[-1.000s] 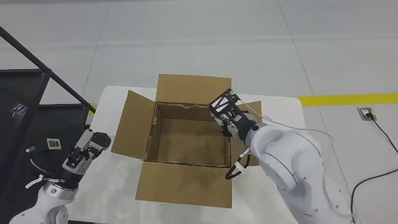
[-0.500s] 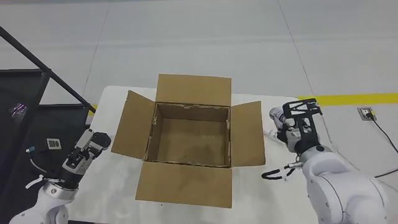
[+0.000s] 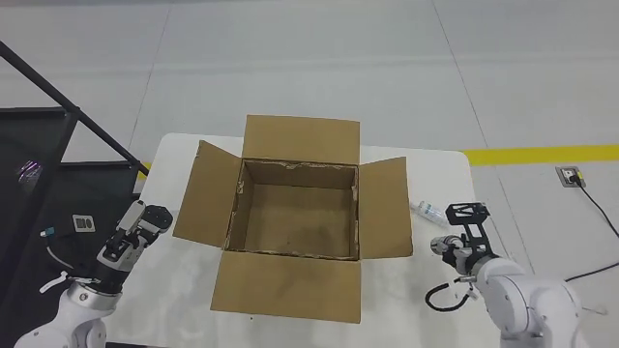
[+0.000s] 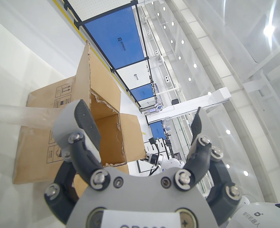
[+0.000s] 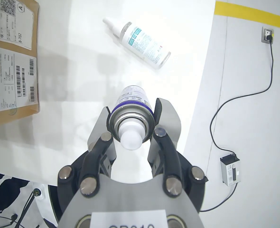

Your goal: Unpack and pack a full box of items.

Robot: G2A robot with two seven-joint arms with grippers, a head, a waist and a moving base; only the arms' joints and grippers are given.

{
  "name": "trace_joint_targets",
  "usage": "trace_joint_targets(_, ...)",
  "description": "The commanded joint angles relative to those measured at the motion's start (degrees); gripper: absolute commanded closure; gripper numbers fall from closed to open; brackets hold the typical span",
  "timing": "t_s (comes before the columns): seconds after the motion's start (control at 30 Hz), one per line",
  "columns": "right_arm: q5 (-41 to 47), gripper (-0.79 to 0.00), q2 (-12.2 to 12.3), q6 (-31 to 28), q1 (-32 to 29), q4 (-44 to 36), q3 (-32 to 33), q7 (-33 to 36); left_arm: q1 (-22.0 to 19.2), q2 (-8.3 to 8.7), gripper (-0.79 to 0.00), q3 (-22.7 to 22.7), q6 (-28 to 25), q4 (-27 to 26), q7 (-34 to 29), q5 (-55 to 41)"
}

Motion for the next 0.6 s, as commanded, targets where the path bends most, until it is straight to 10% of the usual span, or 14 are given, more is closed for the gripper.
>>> trace_joint_targets(0.0, -1.0, 0.000, 0.1, 0.1, 0.2, 2.0, -0.5, -0.3, 0.0, 0.00, -0.785, 0.0, 0.0, 0.0, 0.0, 0.0)
trace_joint_targets(0.37, -2.7, 0.000, 0.0, 2.3, 3.6, 8.8, -3.3, -1.0, 0.0, 0.00, -0.785, 0.0, 0.0, 0.0, 0.0, 0.0)
trace_joint_targets(0.57, -2.4, -0.280, 0.0, 2.7, 4.7, 10.3, -4.0, -0.4, 0.0, 0.00, -0.785, 0.0, 0.0, 0.0, 0.0, 0.0)
